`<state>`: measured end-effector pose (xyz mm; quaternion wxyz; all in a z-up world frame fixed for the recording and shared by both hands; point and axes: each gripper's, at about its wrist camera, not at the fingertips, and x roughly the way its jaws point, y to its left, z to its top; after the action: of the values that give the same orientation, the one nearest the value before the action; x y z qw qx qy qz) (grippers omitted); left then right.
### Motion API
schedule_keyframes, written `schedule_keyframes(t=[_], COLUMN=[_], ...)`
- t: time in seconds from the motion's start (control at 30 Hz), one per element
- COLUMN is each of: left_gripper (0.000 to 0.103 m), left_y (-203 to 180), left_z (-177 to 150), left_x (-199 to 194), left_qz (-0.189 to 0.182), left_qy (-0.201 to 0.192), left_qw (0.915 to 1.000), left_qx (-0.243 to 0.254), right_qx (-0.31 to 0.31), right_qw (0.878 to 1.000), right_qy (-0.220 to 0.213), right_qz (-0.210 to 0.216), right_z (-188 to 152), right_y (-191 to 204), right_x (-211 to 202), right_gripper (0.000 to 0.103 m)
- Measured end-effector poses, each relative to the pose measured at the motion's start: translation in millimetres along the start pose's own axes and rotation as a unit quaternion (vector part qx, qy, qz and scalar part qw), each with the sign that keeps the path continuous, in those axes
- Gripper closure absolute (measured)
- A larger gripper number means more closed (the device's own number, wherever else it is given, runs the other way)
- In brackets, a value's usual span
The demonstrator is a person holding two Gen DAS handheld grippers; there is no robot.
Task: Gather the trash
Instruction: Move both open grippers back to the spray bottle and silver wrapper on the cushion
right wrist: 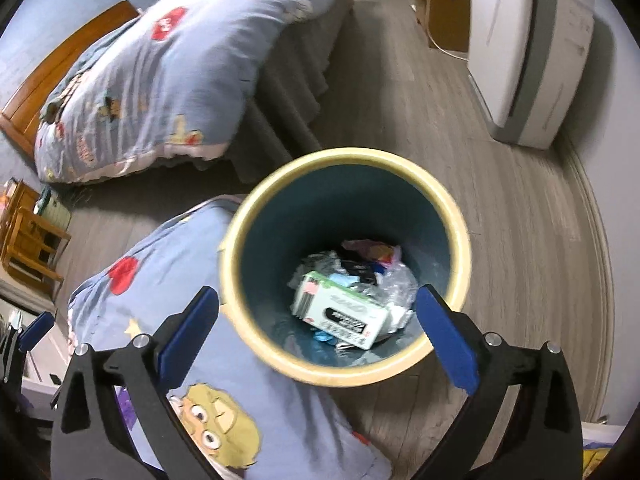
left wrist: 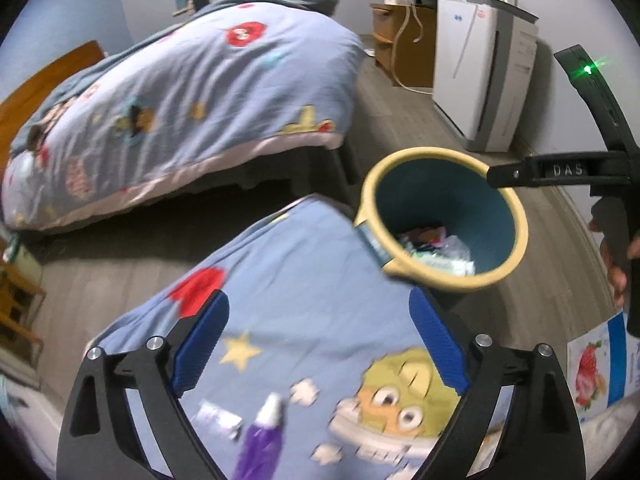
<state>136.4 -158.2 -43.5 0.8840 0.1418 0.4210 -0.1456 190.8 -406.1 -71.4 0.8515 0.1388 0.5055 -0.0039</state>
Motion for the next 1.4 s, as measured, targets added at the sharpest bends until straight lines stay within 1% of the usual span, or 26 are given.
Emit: schedule_keyframes(t=[0.13, 0.33, 0.5, 0.6, 0.7, 0.8, 0.9, 1.0, 1.07, 1.13, 1.23, 1.3, 1.33, 1.4], left_gripper=[0.011, 0.011, 0.011, 0.011, 0.011, 0.011, 0.011, 0.011, 0.011, 0.011, 0.011, 0.011, 0.011, 0.011], left_y=[27, 70, 109, 126, 144, 162, 178, 184, 185, 187, 191, 194, 195, 197], left_z=[-21, -55, -82, -97, -109, -117, -123, -128, -130, -130, -131, -132, -132, -132], left_x=[-27, -62, -74, -73, -73, -71, -68, -65, -62, -61, -60, -57, -55, -51], left_qz=[0.015, 0.041, 0.048, 0.057, 0.066, 0.074, 0.074, 0.077, 0.082, 0.083, 0.079, 0.077, 0.076, 0.074], left_qy=[-0.001, -0.006, -0.01, -0.005, 0.002, 0.005, 0.01, 0.013, 0.019, 0.021, 0.018, 0.021, 0.023, 0.029], left_qw=[0.9998, 0.9981, 0.9939, 0.9917, 0.9899, 0.9868, 0.9836, 0.9832, 0.9836, 0.9838, 0.9829, 0.9826, 0.9826, 0.9832], left_qx=[-0.016, -0.047, -0.099, -0.115, -0.125, -0.144, -0.164, -0.165, -0.16, -0.158, -0.165, -0.168, -0.168, -0.165], right_qx=[-0.019, -0.059, -0.073, -0.073, -0.094, -0.11, -0.111, -0.111, -0.107, -0.1, -0.106, -0.109, -0.106, -0.1], right_qw=[1.0, 0.998, 0.997, 0.997, 0.995, 0.993, 0.992, 0.991, 0.99, 0.989, 0.987, 0.984, 0.983, 0.98], right_qy=[-0.001, -0.017, -0.006, 0.008, 0.027, 0.038, 0.052, 0.073, 0.087, 0.101, 0.12, 0.136, 0.144, 0.164], right_qz=[0.017, 0.014, 0.028, 0.035, 0.022, 0.014, 0.014, 0.016, 0.026, 0.037, 0.035, 0.034, 0.036, 0.045], right_z=[-11, -31, -54, -71, -92, -109, -122, -133, -139, -147, -157, -164, -168, -176], right_y=[31, 85, 125, 146, 174, 195, 211, 226, 235, 246, 261, 270, 272, 276], right_x=[-13, -32, -30, -22, -7, 6, 22, 40, 49, 59, 73, 84, 88, 98], right_gripper=[0.006, 0.006, 0.006, 0.006, 0.006, 0.006, 0.006, 0.006, 0.007, 0.012, 0.021, 0.029, 0.031, 0.041])
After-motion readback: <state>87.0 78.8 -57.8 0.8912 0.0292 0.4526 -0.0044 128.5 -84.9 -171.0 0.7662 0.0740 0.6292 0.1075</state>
